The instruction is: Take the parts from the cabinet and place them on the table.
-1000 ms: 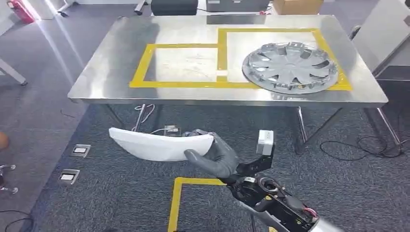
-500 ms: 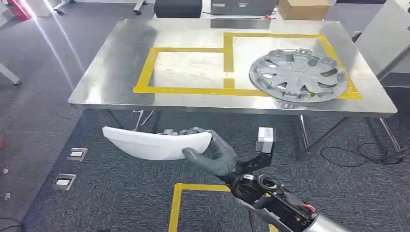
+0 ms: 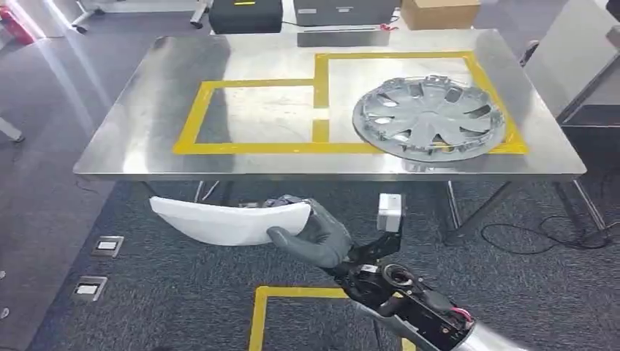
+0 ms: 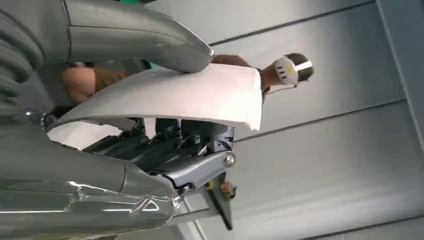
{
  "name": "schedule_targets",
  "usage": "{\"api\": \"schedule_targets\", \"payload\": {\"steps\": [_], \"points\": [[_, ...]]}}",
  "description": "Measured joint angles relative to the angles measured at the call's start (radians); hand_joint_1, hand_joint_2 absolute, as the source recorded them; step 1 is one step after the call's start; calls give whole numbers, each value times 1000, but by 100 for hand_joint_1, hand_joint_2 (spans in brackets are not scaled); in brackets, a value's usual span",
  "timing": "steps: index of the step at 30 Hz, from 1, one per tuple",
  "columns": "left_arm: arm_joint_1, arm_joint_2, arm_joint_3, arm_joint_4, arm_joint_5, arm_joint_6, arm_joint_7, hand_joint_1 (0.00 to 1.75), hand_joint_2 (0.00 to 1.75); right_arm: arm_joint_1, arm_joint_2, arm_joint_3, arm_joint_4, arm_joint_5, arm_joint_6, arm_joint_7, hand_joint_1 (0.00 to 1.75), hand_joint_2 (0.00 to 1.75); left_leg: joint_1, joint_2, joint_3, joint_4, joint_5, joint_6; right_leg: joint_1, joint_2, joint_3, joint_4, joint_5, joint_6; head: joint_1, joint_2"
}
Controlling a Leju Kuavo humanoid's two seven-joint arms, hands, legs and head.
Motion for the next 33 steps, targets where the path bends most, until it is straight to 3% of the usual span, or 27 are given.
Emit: {"api": "schedule_targets", "payload": {"steps": [1, 2, 4, 5, 7, 8, 9, 10, 11, 12, 14, 15, 16, 17, 19, 20, 21, 22, 24, 25, 26, 27, 29, 30, 31, 32, 33], "points": [[1, 0, 0, 0, -2, -2, 0, 0, 175, 2, 0, 0, 0, 1, -3, 0, 131, 175, -1, 0, -8, -15, 32, 4, 2, 3, 7, 0, -5, 0, -5, 0], [3, 0, 0, 0, -2, -2, 0, 0, 175, 3, 0, 0, 0, 3, -5, 0, 131, 175, -4, 0, 10, -82, 89, 10, 3, 6, 16, 0, -11, 0, -9, 0], [4, 3, 0, 0, -3, -3, 0, 0, 175, 3, 0, -1, 0, 3, -6, 0, 131, 175, -12, -1, 80, -273, 206, 29, 4, 9, 32, 0, -24, 3, -18, 0], [3, 8, 0, 0, -4, -3, 0, 0, 175, 3, 0, -1, 0, 4, -6, 0, 131, 175, -20, -1, 98, -305, 199, 38, 6, 10, 31, -1, -30, 7, -19, 0], [-1, 8, 0, 0, -4, -3, 0, 0, 175, 5, 0, -1, -1, 5, -7, 1, 131, 175, -23, 0, 103, -327, 187, 33, 8, 11, 30, -2, -35, 18, -20, 0], [-1, 8, 0, 0, -4, -3, 0, 0, 175, 6, 0, -1, -1, 6, -7, 2, 131, 175, -25, -1, 104, -328, 182, 38, 5, 11, 33, -8, -38, 23, -16, 0], [-1, 8, 0, 0, -3, -3, 0, 0, 175, 6, 0, -1, -1, 6, -7, 2, 131, 175, -24, -1, 108, -335, 181, 40, 7, 10, 38, -11, -41, 28, -18, 0], [0, 7, 0, 0, -3, -3, 1, 0, 175, 6, -1, -2, -4, 6, -7, 3, 131, 175, -10, 1, 121, -348, 182, 43, 6, 6, 34, -4, -51, 35, -16, 0], [3, 7, 0, 0, -3, -3, 2, 0, 175, 5, -1, -2, -4, 6, -7, 2, 131, 175, -11, 2, 131, -352, 178, 49, 8, 2, 24, 33, -71, 39, -8, 0], [2, 7, 0, 0, -3, -3, 2, 0, 175, 4, -1, -3, -4, 6, -7, 2, 131, 175, -11, 2, 137, -352, 174, 55, 5, 1, -10, 105, -102, 43, 1, 0], [2, 7, 0, 0, -3, -1, 3, 0, 175, 10, -2, -3, -4, 6, -7, 3, 131, 175, -11, 2, 150, -352, 162, 58, 2, 0, -107, 282, -164, 50, 9, 0], [3, 7, 0, 0, -3, -1, 4, 0, 175, 13, -4, -3, -4, 6, -7, 3, 131, 175, -11, 2, 156, -352, 157, 57, 1, 0, -137, 327, -168, 52, 12, 0], [4, 7, 0, 0, -3, -1, 4, 0, 175, 13, -5, -3, -4, 6, -7, 3, 131, 175, -10, 1, 167, -352, 149, 56, -1, -1, -150, 327, -143, 55, 19, 0], [4, 6, 0, 0, -3, 0, 4, 0, 175, 13, -6, -3, -4, 6, -7, 3, 131, 175, -10, 0, 178, -352, 142, 53, -4, -2, -138, 279, -98, 56, 23, 0], [4, 5, 0, 0, -3, 0, 5, 0, 175, 12, -6, -3, -4, 6, -7, 3, 131, 175, -7, -1, 206, -352, 124, 46, -5, -5, -73, 104, 20, 54, 31, 0], [6, 5, 0, 0, -3, 2, 8, 0, 175, 12, -6, -3, -4, 6, -7, 3, 131, 175, -6, -1, 212, -354, 115, 40, -4, -6, -46, 43, 39, 51, 37, 0], [1, 4, 0, 0, -2, 5, 11, 0, 175, 10, -8, -4, -4, 7, -6, 3, 131, 175, -12, -3, 212, -345, 111, 34, 4, -6, -30, 25, 32, 49, 39, 0], [1, 4, 0, 0, -2, 6, 12, 0, 175, 9, -8, -4, -5, 9, -5, 5, 131, 175, -12, -1, 206, -346, 111, 29, 3, -7, -23, 11, 14, 39, 42, 0], [1, 2, 0, 0, -3, 7, 15, 0, 175, 11, -8, -5, -5, 11, -7, 6, 131, 175, -9, 3, 210, -352, 109, 19, 8, 0, -27, 12, 12, 30, 33, 0], [-1, 3, 0, 0, -7, 8, 14, 0, 175, 11, -7, -7, -7, 11, -11, 7, 131, 175, -8, 2, 210, -348, 100, 11, -1, 1, -13, 0, 13, 22, 32, 0], [-1, 3, 0, 0, -8, 8, 18, 0, 175, 10, -7, -9, -11, 12, -17, 8, 131, 175, -6, 1, 206, -321, 90, 8, -1, 1, -5, -5, 12, 19, 27, 0], [-1, 3, 0, 0, -11, 7, 19, 0, 175, 9, -7, -11, -12, 13, -19, 8, 131, 175, -6, 1, 170, -256, 62, 6, -2, -1, -1, -6, 8, 13, 16, 0], [0, 3, 0, 0, -15, 7, 19, 0, 175, 12, -7, -14, -14, 13, -21, 10, 131, 175, -6, 1, 64, -81, 4, 1, 0, -3, 5, -6, 0, 4, 4, 0], [1, 3, 0, 0, -16, 7, 19, 0, 175, 14, -7, -15, -14, 13, -23, 11, 131, 175, -6, 1, 19, -22, -4, -1, 1, -3, 9, -6, -5, 3, 2, 0], [2, 3, 0, 0, -16, 7, 19, 0, 175, 17, -8, -16, -14, 13, -23, 11, 131, 175, -6, 1, -4, -9, 13, 0, 1, -1, 15, -6, -10, 2, -2, 0], [3, 3, 0, 0, -16, 7, 21, 0, 175, 17, -7, -16, -14, 13, -23, 12, 131, 175, -6, 1, 1, -54, 64, 3, 1, 2, 25, -6, -17, 3, -6, 0], [5, 3, 0, 0, -16, 7, 21, 0, 175, 17, -7, -16, -14, 13, -23, 12, 131, 175, -6, 0, 27, -132, 122, 8, 1, 5, 35, -6, -24, 4, -13, 0]]}}
